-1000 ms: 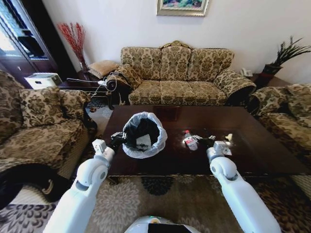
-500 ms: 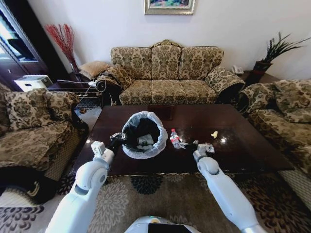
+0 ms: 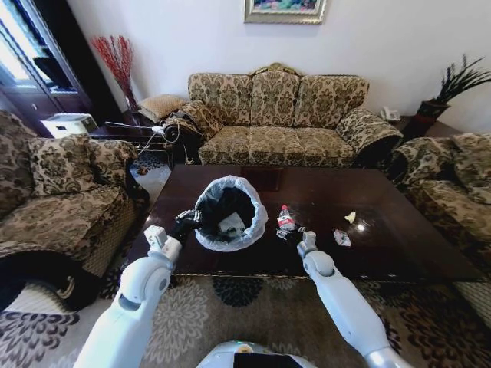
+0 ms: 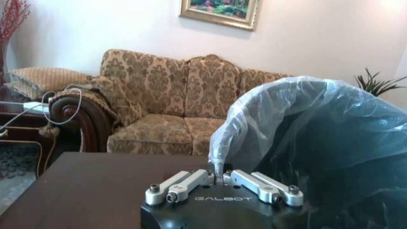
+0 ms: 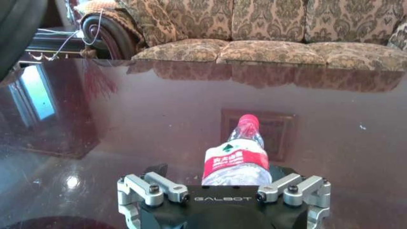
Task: Move to the front of the table and place the trash on the table into the trash bin.
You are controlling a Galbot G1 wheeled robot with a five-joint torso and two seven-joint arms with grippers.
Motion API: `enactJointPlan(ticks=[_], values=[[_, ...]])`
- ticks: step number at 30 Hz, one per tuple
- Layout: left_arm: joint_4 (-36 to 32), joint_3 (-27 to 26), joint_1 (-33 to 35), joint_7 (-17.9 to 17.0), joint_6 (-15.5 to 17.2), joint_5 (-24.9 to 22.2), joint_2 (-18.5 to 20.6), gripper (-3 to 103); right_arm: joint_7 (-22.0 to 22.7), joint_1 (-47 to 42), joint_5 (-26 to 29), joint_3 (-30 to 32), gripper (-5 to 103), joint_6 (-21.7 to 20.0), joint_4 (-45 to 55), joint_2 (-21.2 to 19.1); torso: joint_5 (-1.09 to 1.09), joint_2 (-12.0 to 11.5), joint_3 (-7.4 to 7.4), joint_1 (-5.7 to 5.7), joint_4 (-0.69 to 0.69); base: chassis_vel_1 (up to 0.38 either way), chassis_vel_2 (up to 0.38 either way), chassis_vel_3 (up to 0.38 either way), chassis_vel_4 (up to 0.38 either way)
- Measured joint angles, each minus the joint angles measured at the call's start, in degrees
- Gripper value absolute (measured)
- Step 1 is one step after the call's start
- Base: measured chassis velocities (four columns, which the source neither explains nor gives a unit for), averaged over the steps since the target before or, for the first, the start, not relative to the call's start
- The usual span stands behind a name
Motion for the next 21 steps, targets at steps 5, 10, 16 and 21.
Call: enactJointPlan(ticks=[5, 10, 16, 21], values=[[-0.1, 0.3, -0.1, 0.1, 0.0, -0.1, 0.0, 1, 0.6, 0.6, 0.0, 0.6, 93, 0.5, -2.4, 1.4, 0.02, 0.0, 0.00, 0.00, 0.00, 0.000, 0.000, 0.000, 0.000], [-0.2, 0.3, 0.0, 0.2, 0.0, -0.2, 0.2, 1, 2.1, 0.8, 0.0, 0.6, 77, 0.3, -2.8, 1.5, 0.01, 0.0, 0.00, 0.00, 0.00, 0.000, 0.000, 0.000, 0.000], [-0.2, 0.4, -0.1, 0.2, 0.1, -0.3, 0.4, 1, 2.3, 1.0, 0.4, 0.8, 61, 0.2, -3.4, 2.0, 0.00, 0.0, -0.01, 0.00, 0.00, 0.000, 0.000, 0.000, 0.000], [-0.2, 0.4, -0.6, 0.1, 0.2, -1.2, 1.0, 1, 2.4, 1.0, 0.2, 1.1, 40, 0.8, -4.3, 2.8, -0.01, 0.0, -0.01, 0.00, -0.01, 0.000, 0.000, 0.000, 0.000]])
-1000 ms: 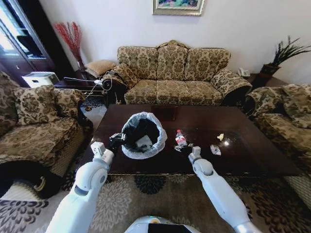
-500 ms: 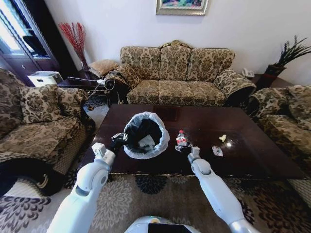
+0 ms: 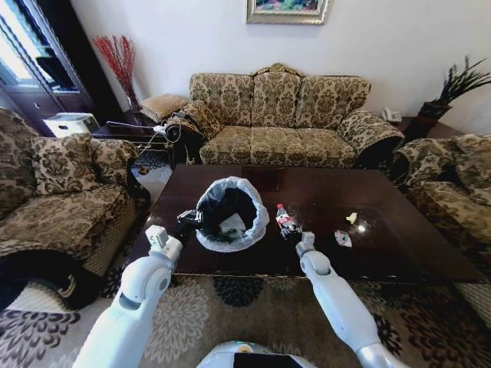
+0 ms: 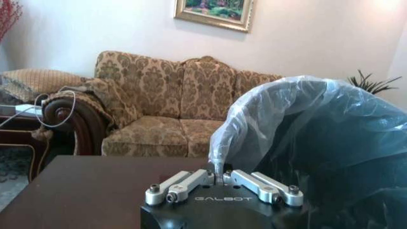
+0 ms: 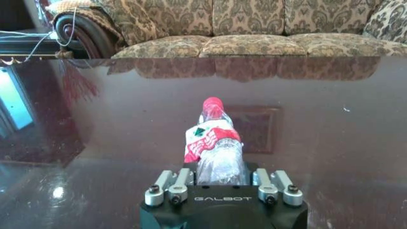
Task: Move to the front of the table and place the trash on the table into the trash bin.
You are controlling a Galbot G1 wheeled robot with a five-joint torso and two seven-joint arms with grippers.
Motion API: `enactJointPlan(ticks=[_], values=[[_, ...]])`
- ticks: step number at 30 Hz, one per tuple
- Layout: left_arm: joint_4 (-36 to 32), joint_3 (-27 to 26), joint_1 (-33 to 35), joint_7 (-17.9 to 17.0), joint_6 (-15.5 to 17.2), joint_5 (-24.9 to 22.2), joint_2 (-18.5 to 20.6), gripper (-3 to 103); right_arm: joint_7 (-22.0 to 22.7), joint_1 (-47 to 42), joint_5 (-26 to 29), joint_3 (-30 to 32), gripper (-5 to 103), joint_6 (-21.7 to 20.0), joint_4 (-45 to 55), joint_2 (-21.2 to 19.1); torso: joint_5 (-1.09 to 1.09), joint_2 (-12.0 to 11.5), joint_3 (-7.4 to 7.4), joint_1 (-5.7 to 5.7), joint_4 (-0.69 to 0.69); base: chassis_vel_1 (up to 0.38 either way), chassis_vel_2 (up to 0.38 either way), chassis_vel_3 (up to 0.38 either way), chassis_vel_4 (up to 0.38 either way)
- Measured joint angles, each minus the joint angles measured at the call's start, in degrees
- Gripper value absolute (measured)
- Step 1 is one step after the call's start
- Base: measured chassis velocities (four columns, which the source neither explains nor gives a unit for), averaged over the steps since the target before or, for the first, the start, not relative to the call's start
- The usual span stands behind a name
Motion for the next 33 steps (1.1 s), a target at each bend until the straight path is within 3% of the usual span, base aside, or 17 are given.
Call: enactJointPlan(ticks=[6, 9, 15, 18, 22, 25, 29, 33], values=[[0.0, 0.2, -0.1, 0.0, 0.1, -0.4, 0.1, 1, 1.6, -1.3, 0.0, 0.6, 27, 0.2, 4.3, 0.2, 0.06, 0.0, 0.02, 0.01, 0.01, 0.000, 0.000, 0.000, 0.000], [-0.1, 0.3, 0.1, 0.3, 0.1, -0.2, 0.3, 1, 2.8, -2.4, -0.9, 1.5, 17, 0.8, 15.6, -1.6, 0.02, 0.0, 0.02, 0.02, 0.01, 0.000, 0.000, 0.000, 0.000], [0.6, 1.6, -0.2, 0.9, 1.0, 0.4, 0.0, 1, 2.7, 0.9, -3.2, -0.3, 10, 1.6, 28.9, -5.6, 0.03, 0.0, 0.01, 0.00, 0.01, 0.000, 0.000, 0.000, 0.000], [0.7, 2.2, -0.7, 0.9, 2.7, 0.6, 0.5, 1, 2.2, 6.7, 4.1, -3.5, 10, 0.4, 39.5, -11.0, 0.02, 0.0, 0.01, 0.01, 0.02, 0.000, 0.000, 0.000, 0.000], [1.1, 2.3, -1.1, 0.9, 3.8, 0.6, 1.6, 1, 1.2, 9.6, 9.3, -5.3, 10, -0.5, 44.1, -14.1, 0.02, 0.0, 0.01, 0.01, 0.02, 0.000, 0.000, 0.000, 0.000], [2.7, 2.8, -2.8, 0.0, 6.6, 0.3, 4.8, 1, -0.9, 9.5, 13.9, -6.8, 10, -2.6, 49.5, -18.5, 0.01, 0.0, 0.01, 0.00, 0.02, 0.000, 0.000, 0.000, 0.000], [5.1, 2.9, -6.6, -3.4, 8.9, -1.5, 8.6, 1, -3.8, 7.0, 14.9, -9.7, 10, -2.9, 52.1, -22.7, 0.02, 0.0, 0.01, 0.00, 0.01, 0.000, 0.000, 0.000, 0.000], [5.9, 2.9, -8.3, -3.8, 9.8, -1.9, 9.6, 1, -5.6, 6.6, 13.4, -13.1, 10, -1.5, 51.0, -24.0, 0.02, 0.0, 0.01, 0.01, 0.00, 0.000, 0.000, 0.000, 0.000]])
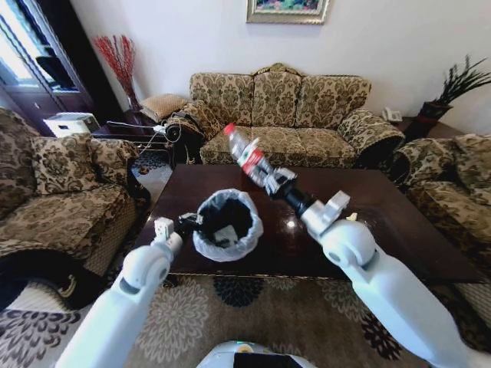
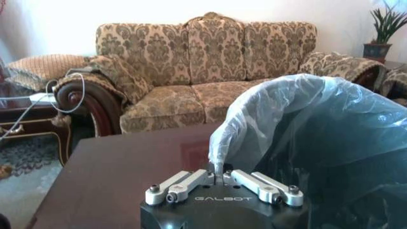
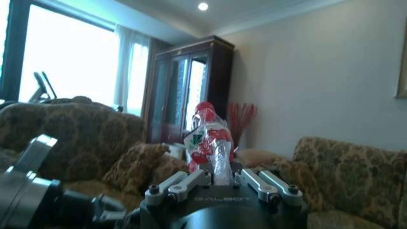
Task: Move to the front of the table and place the trash on the table into the trash bin.
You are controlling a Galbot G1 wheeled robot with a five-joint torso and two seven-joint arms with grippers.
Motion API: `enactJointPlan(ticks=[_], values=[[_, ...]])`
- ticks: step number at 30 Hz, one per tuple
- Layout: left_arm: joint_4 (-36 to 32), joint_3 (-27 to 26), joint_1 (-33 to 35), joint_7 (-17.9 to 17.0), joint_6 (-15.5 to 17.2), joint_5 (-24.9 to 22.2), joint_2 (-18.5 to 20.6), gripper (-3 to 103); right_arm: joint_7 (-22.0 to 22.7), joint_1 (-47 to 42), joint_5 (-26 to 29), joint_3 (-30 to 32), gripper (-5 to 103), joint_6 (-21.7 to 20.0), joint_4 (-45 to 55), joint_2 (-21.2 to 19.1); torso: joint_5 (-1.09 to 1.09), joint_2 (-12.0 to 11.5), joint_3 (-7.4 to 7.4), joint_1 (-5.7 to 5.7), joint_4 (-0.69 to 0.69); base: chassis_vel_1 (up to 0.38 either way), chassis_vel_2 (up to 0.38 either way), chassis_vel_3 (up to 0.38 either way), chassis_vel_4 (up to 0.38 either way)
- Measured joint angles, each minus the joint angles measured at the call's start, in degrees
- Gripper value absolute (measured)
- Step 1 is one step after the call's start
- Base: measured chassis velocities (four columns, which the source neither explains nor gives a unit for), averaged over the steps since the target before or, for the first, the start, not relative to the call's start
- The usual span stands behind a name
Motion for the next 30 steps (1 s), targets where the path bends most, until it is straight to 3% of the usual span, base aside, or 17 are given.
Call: enactJointPlan(ticks=[8, 10, 11, 12, 14, 16, 18, 19, 22, 28, 30], values=[[0.0, 0.2, 0.1, -0.1, 0.6, 0.0, 0.2, 1, -2.9, 2.8, -4.1, -7.2, 7, 0.6, -3.4, 1.8, -0.01, 0.0, 0.00, 0.00, 0.02, 0.000, 0.000, 0.000, 0.000], [-0.1, 0.1, 0.2, -0.1, 0.6, 0.0, 0.3, 1, -2.9, 2.8, -5.6, -8.6, 11, 0.4, -4.0, 2.3, 0.00, 0.0, 0.00, 0.00, 0.01, 0.000, 0.000, 0.000, 0.000], [-0.1, 0.0, 0.2, 0.0, 0.6, 0.0, 0.4, 1, -2.8, 2.8, -6.6, -9.6, 21, 0.4, -4.7, 2.7, -0.01, 0.0, 0.00, 0.00, 0.01, 0.000, 0.000, 0.000, 0.000], [-0.1, 0.0, 0.2, 0.0, 0.6, 0.0, 0.4, 1, -2.8, 2.8, -6.6, -9.6, 21, 0.4, -4.7, 2.7, -0.01, 0.0, 0.00, 0.00, 0.01, 0.000, 0.000, 0.000, 0.000], [-0.2, -0.1, 0.2, 0.2, 0.5, -0.2, 0.3, 1, -2.4, 3.1, -9.3, -10.7, 32, 0.5, -6.6, 4.0, 0.01, 0.0, 0.00, 0.00, 0.01, 0.000, 0.000, 0.000, 0.000], [-0.3, -0.1, 0.2, 0.2, 0.5, -0.2, 0.2, 1, -2.3, 3.1, -10.3, -10.8, 32, 0.6, -7.2, 4.3, 0.00, 0.0, 0.00, 0.00, 0.01, 0.000, 0.000, 0.000, 0.000], [-0.6, -0.1, 0.3, 0.6, 0.5, -0.2, 0.0, 1, -2.2, 3.2, -11.9, -10.3, 42, 0.7, -8.4, 5.1, 0.00, 0.0, 0.00, 0.00, 0.01, 0.000, 0.000, 0.000, 0.000], [-0.6, -0.1, 0.3, 0.6, 0.5, -0.2, 0.0, 1, -2.2, 3.2, -11.9, -10.3, 42, 0.7, -8.4, 5.1, 0.00, 0.0, 0.00, 0.00, 0.01, 0.000, 0.000, 0.000, 0.000], [-1.1, -0.3, 0.8, 1.6, 0.6, -0.1, 0.0, 1, -1.3, 3.3, -11.3, -8.2, 59, 0.8, -8.1, 5.1, 0.01, 0.0, 0.00, 0.00, 0.01, 0.000, 0.000, 0.000, 0.000], [-1.0, -0.3, 0.8, 1.7, 0.5, 0.2, -0.4, 1, 1.8, 3.3, -7.5, -4.8, 75, 1.0, -5.2, 4.4, 0.01, 0.0, 0.00, 0.00, 0.01, 0.000, 0.000, 0.000, 0.000], [-1.0, -0.2, 0.9, 1.7, 0.3, 0.3, -0.6, 1, 3.4, 3.3, -6.6, -3.2, 86, 1.2, -4.5, 3.6, 0.01, 0.0, 0.00, 0.00, 0.01, 0.000, 0.000, 0.000, 0.000]])
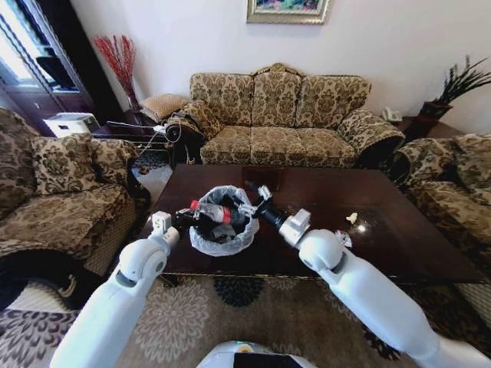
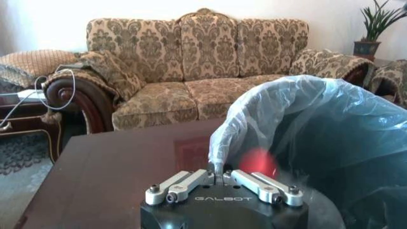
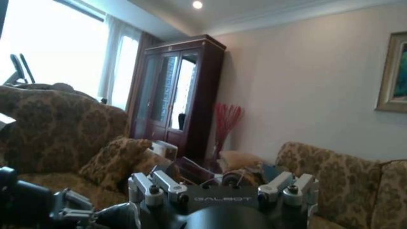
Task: Move to the front of the table and place the trash on the table into the trash bin.
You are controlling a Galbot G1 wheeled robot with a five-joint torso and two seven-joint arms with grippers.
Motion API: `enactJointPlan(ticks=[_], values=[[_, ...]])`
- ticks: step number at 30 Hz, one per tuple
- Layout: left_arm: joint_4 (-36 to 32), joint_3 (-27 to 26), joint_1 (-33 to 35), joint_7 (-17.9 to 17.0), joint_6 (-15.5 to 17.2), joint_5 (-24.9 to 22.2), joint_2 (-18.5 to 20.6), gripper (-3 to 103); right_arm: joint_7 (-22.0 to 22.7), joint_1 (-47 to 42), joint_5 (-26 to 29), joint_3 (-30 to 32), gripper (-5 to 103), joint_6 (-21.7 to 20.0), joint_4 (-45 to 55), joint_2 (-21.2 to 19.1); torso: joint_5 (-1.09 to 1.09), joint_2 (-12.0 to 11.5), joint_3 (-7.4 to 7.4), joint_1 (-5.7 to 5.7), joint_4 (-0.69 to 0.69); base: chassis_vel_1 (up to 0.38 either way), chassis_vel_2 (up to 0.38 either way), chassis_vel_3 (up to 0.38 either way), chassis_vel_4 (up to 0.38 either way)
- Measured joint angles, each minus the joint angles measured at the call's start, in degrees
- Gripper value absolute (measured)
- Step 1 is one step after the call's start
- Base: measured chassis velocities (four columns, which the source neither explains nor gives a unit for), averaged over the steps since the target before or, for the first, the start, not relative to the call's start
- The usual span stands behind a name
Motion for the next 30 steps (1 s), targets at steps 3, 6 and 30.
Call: enactJointPlan(ticks=[3, 6, 30], values=[[0.0, 0.1, 0.1, 0.0, -0.1, 0.0, -0.2, 1, 1.1, -0.2, 0.1, 1.0, 96, 0.3, 0.1, -0.4, 0.00, 0.0, 0.00, 0.00, 0.00, 0.000, 0.000, 0.000, 0.000], [-0.5, -0.2, 0.7, 0.0, -0.4, 0.0, -0.5, 1, 7.3, -1.7, 0.9, 3.8, 100, -0.5, 0.0, -0.9, 0.00, 0.0, 0.00, 0.00, 0.00, 0.000, 0.000, 0.000, 0.000], [-4.7, -1.9, 5.0, -0.2, -2.1, 2.2, -5.8, 1, 0.7, -18.2, -0.5, 27.9, 100, -4.5, -19.6, 1.0, 0.01, 0.0, 0.00, 0.00, 0.01, -0.034, -0.031, 0.042, 0.042]])
